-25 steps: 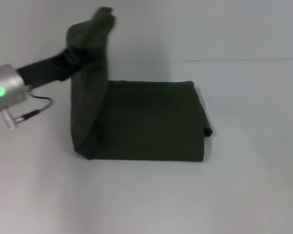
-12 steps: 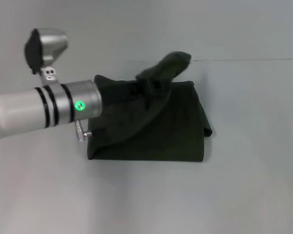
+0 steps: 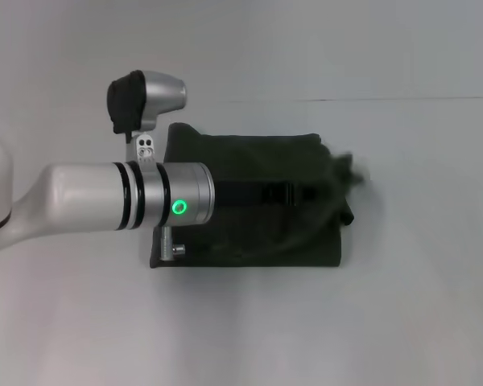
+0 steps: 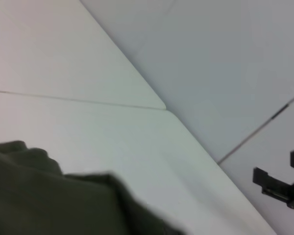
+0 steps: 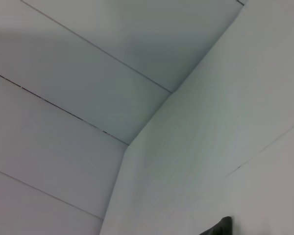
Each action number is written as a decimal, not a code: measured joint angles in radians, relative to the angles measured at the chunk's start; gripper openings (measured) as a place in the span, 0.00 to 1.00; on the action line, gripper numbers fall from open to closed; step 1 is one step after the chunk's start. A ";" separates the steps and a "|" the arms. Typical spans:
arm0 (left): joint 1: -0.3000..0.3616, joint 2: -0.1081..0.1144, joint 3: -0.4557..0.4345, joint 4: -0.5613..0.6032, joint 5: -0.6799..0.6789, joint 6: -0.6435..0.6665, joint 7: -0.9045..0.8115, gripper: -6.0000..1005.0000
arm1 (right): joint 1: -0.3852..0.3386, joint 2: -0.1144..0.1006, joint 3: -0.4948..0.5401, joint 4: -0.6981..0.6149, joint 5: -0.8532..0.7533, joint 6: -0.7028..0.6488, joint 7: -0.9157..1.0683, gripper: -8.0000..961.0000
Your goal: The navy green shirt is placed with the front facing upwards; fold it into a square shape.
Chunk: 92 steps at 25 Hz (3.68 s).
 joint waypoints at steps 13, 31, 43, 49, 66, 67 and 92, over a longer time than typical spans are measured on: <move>0.060 0.015 -0.213 0.038 -0.154 0.254 0.072 0.49 | 0.000 -0.009 0.000 0.011 -0.016 0.011 -0.006 0.79; 0.215 0.111 -0.705 0.070 0.188 0.543 -0.255 0.93 | 0.234 -0.038 -0.053 0.000 -0.376 0.046 0.176 0.79; 0.214 0.105 -0.714 0.083 0.183 0.540 -0.215 0.93 | 0.444 -0.012 -0.284 0.073 -0.518 0.319 0.494 0.79; 0.217 0.103 -0.726 0.079 0.182 0.537 -0.205 0.93 | 0.462 0.015 -0.290 0.119 -0.513 0.400 0.504 0.79; 0.219 0.089 -0.735 0.067 0.180 0.489 -0.178 0.93 | 0.493 0.107 -0.291 0.166 -0.457 0.595 0.480 0.79; 0.219 0.090 -0.736 0.067 0.180 0.486 -0.175 0.93 | 0.493 0.107 -0.288 0.168 -0.455 0.598 0.480 0.79; 0.214 0.090 -0.755 0.048 0.164 0.478 -0.155 0.93 | 0.452 0.017 -0.297 0.121 -0.298 0.526 0.341 0.79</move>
